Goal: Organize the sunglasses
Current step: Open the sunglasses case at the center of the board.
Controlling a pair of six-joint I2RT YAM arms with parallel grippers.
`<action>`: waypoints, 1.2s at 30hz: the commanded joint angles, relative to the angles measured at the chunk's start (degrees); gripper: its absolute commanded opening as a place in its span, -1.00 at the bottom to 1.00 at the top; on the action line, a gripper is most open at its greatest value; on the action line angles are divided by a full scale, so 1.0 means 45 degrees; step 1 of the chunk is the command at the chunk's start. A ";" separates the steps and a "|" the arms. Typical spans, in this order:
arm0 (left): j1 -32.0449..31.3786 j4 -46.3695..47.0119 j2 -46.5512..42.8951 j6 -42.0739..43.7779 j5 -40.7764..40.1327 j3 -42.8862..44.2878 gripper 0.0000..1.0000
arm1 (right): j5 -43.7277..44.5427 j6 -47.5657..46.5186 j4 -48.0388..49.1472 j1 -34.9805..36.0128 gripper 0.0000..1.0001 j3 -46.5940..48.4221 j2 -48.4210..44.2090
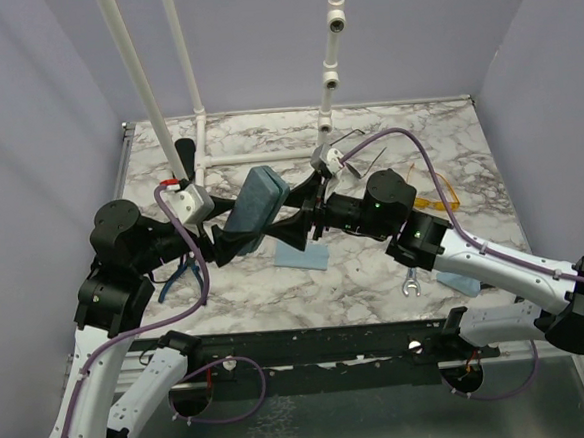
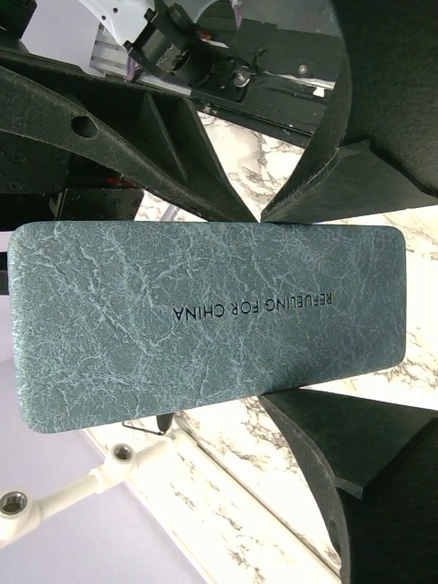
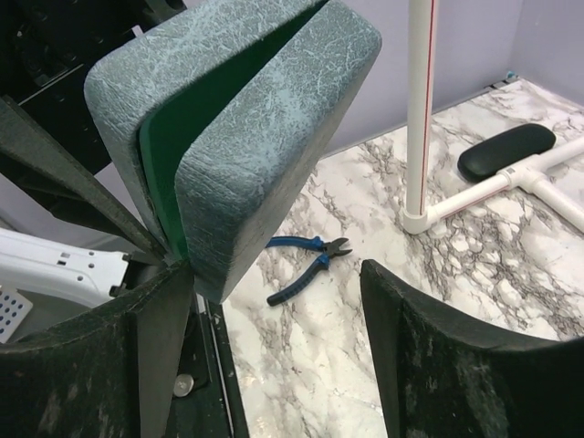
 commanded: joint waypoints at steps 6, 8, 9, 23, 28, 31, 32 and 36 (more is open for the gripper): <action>-0.0123 0.0564 -0.0445 -0.0774 0.1387 0.0733 -1.00 | 0.2501 0.0478 -0.0644 -0.0921 0.36 -0.0478 0.0080; -0.0123 0.0562 -0.0450 -0.0798 0.1387 0.0788 -1.00 | 0.2472 0.0646 -0.0618 -0.1092 0.36 -0.0586 0.0050; -0.0123 0.0563 -0.0440 -0.0804 0.1396 0.0807 -1.00 | 0.2457 0.0671 -0.0606 -0.1145 0.36 -0.0608 0.0031; -0.0128 0.0138 -0.0295 -0.0614 0.0286 0.0457 -1.00 | 0.1101 -0.0937 -0.1957 -0.1181 0.61 -0.0413 -0.0667; -0.0123 -0.0730 -0.0123 0.0206 -0.0076 0.0530 -1.00 | 0.2092 -0.2581 -0.4169 -0.1172 0.82 -0.0336 -0.2191; -0.0123 -0.1038 -0.0118 0.0674 0.0345 0.0267 -1.00 | 0.1263 -0.3640 -0.4267 -0.1175 0.81 -0.0402 -0.3228; -0.0123 -0.1070 -0.0132 0.0786 0.0502 0.0156 -1.00 | 0.0968 -0.3886 -0.4144 -0.1172 0.76 -0.0360 -0.3381; -0.0123 -0.1133 -0.0024 0.0748 0.0968 -0.0254 -1.00 | 0.0132 -0.4384 -0.3949 -0.1173 0.53 0.0462 -0.2607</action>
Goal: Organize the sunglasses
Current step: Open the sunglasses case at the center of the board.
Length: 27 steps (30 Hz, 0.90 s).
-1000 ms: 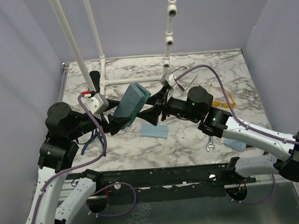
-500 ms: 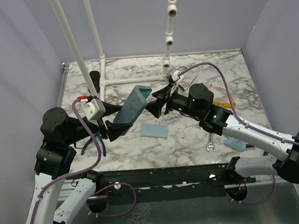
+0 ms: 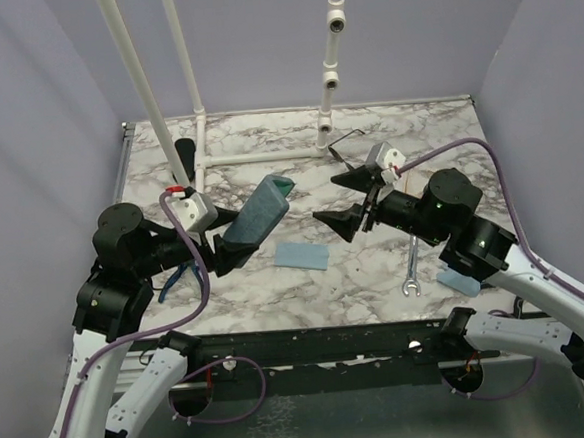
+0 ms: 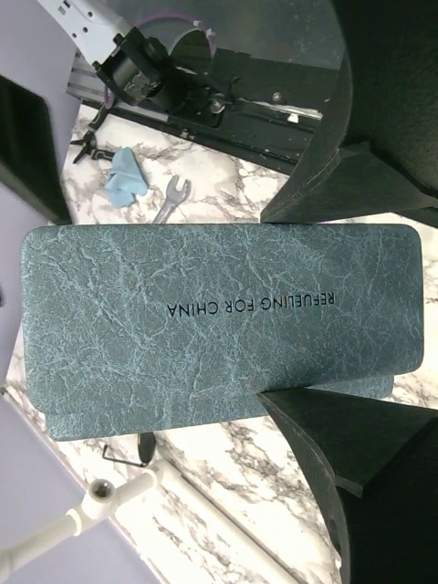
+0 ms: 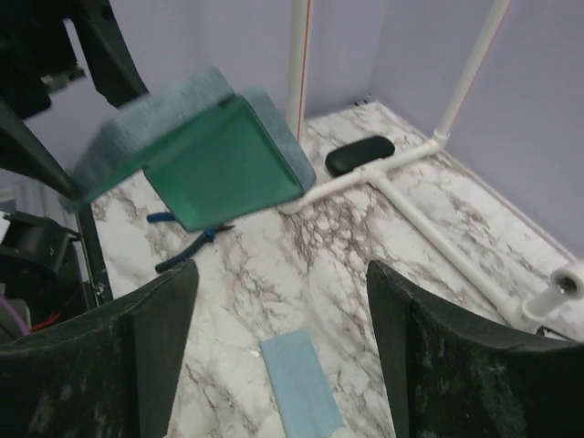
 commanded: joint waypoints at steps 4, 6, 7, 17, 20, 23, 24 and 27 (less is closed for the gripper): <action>-0.0016 -0.0120 0.0041 -0.0031 0.0927 -0.0624 -1.00 | -0.1456 -0.1463 -0.0858 0.0058 0.42 0.2282 0.2732; -0.0017 -0.0161 -0.0024 -0.0140 0.0982 -0.0651 -1.00 | -0.1424 -0.1612 -0.0752 0.0060 0.39 0.2600 0.3266; -0.0021 -0.0190 -0.0043 -0.0183 0.1004 -0.0679 -1.00 | -0.1414 -0.1683 -0.0613 0.0062 0.36 0.2664 0.3454; -0.0016 -0.0233 0.0047 -0.0507 0.1339 -0.0972 -1.00 | -0.1868 -0.1656 0.0965 0.0062 -0.17 0.1997 0.3903; -0.0016 -0.0243 0.0149 -0.0594 0.1535 -0.0973 -1.00 | -0.1912 -0.1510 0.1040 0.0057 -0.32 0.1810 0.3972; -0.0016 -0.0233 0.0216 -0.0683 0.1781 -0.0870 -1.00 | -0.1665 -0.1330 0.0932 0.0060 -0.53 0.1604 0.3936; -0.0016 -0.0216 0.0224 -0.0678 0.1805 -0.0817 -1.00 | -0.1515 -0.1230 0.0935 0.0062 -0.70 0.1435 0.3880; -0.0016 -0.0204 0.0214 -0.0647 0.1463 -0.0654 -1.00 | -0.0886 -0.0868 0.1053 0.0057 -0.99 0.0922 0.3559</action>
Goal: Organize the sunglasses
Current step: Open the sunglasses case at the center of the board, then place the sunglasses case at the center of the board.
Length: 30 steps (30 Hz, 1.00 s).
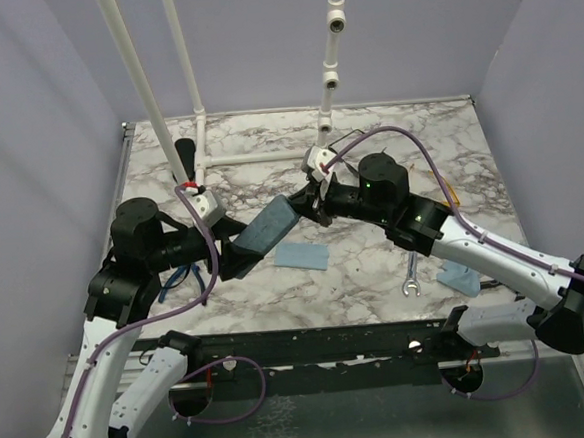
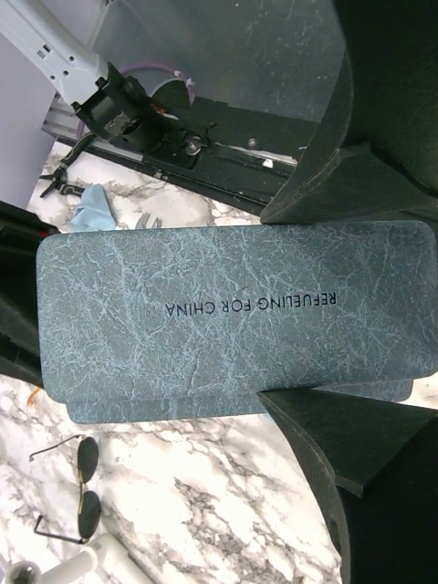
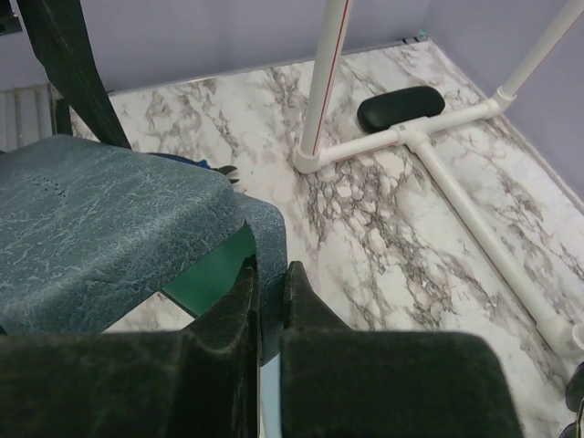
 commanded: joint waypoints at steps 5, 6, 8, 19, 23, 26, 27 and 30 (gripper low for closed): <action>-0.0069 0.0520 -0.0441 -0.0003 -0.1052 0.0203 -0.09 | 0.1621 0.1596 0.0415 0.0033 -0.99 -0.1191 -0.0586; -0.0069 0.0665 -0.0575 -0.0021 -0.1217 0.0113 0.21 | 0.1844 0.1908 0.0359 0.0037 -0.99 -0.1328 -0.0541; -0.0079 0.0963 -0.0805 -0.0108 -0.1508 -0.0049 0.62 | 0.2370 0.2698 0.0157 0.0023 -0.99 -0.1506 -0.0361; -0.0069 0.1210 -0.1279 0.0662 -0.3124 -0.0114 0.98 | 0.2453 0.7477 0.1127 -0.1936 -0.99 -0.3075 0.0753; -0.0069 0.1182 -0.1405 0.0958 -0.4151 -0.0834 0.98 | 0.1137 0.9196 0.2527 -0.3450 -0.99 -0.3659 0.1866; -0.0069 0.0919 -0.1387 0.1837 -0.4370 -0.1665 0.93 | 0.0975 0.9609 0.3075 -0.3917 -0.99 -0.3422 0.3020; -0.0069 0.0812 -0.1386 0.2248 -0.4393 -0.1939 0.92 | 0.1031 0.9695 0.3209 -0.4043 -0.99 -0.3280 0.3455; -0.0069 0.0615 -0.1372 0.3217 -0.4858 -0.2640 0.90 | 0.0429 1.0255 0.3516 -0.4570 -0.99 -0.2923 0.4862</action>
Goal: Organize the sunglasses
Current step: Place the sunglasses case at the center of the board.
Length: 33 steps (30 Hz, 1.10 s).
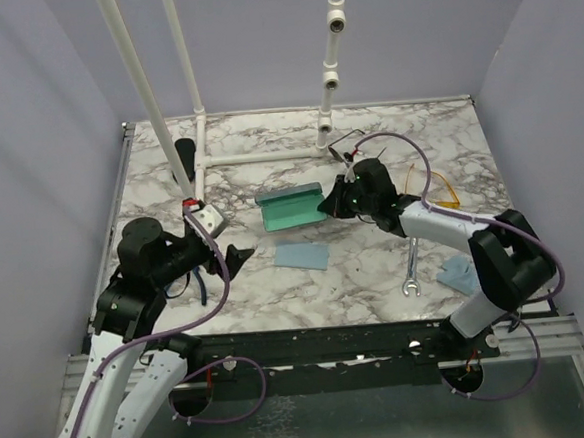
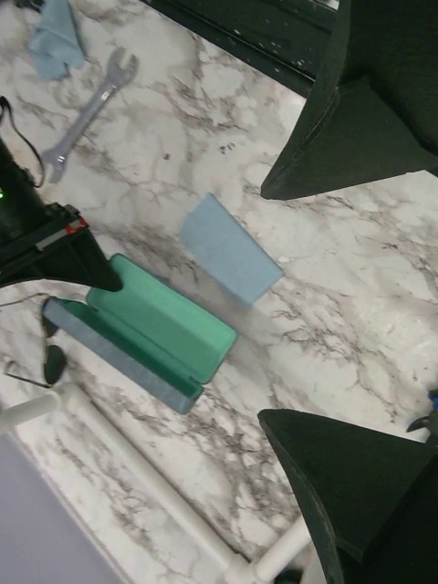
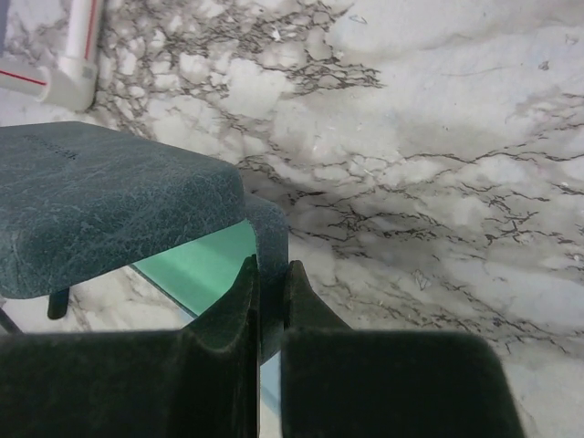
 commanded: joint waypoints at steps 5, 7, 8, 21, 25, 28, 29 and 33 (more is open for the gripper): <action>-0.0001 -0.0842 0.0264 0.2618 -0.1203 -0.1617 0.88 | -0.1706 0.2149 0.2068 -0.0981 -0.99 0.0514 0.2911; -0.0001 -0.0854 0.0379 0.2757 -0.0998 -0.1814 0.88 | -0.1640 0.2321 0.2188 -0.1016 -0.99 0.0458 0.3281; -0.0001 -0.0859 0.0433 0.2812 -0.0868 -0.1897 0.88 | -0.1593 0.2400 0.2235 -0.1054 -0.99 0.0439 0.3459; -0.0001 -0.0855 0.1123 0.4432 -0.0751 -0.2417 0.85 | -0.1603 0.2467 0.1980 -0.1370 -0.97 -0.0134 0.4000; -0.0001 -0.0854 0.1289 0.4579 -0.0607 -0.2508 0.85 | -0.1505 0.2455 0.1878 -0.1399 -0.66 -0.0359 0.3856; -0.0001 -0.0854 0.1416 0.4795 -0.0637 -0.2637 0.85 | -0.1339 0.2290 0.1692 -0.1414 -0.41 -0.0384 0.3684; -0.0001 -0.0854 0.1468 0.4837 -0.0646 -0.2676 0.85 | -0.1297 0.2199 0.1582 -0.1419 -0.38 -0.0355 0.3624; -0.0011 -0.0855 0.1606 0.4928 -0.0567 -0.2691 0.85 | -0.1240 0.1927 0.1203 -0.1419 -0.35 -0.0157 0.3449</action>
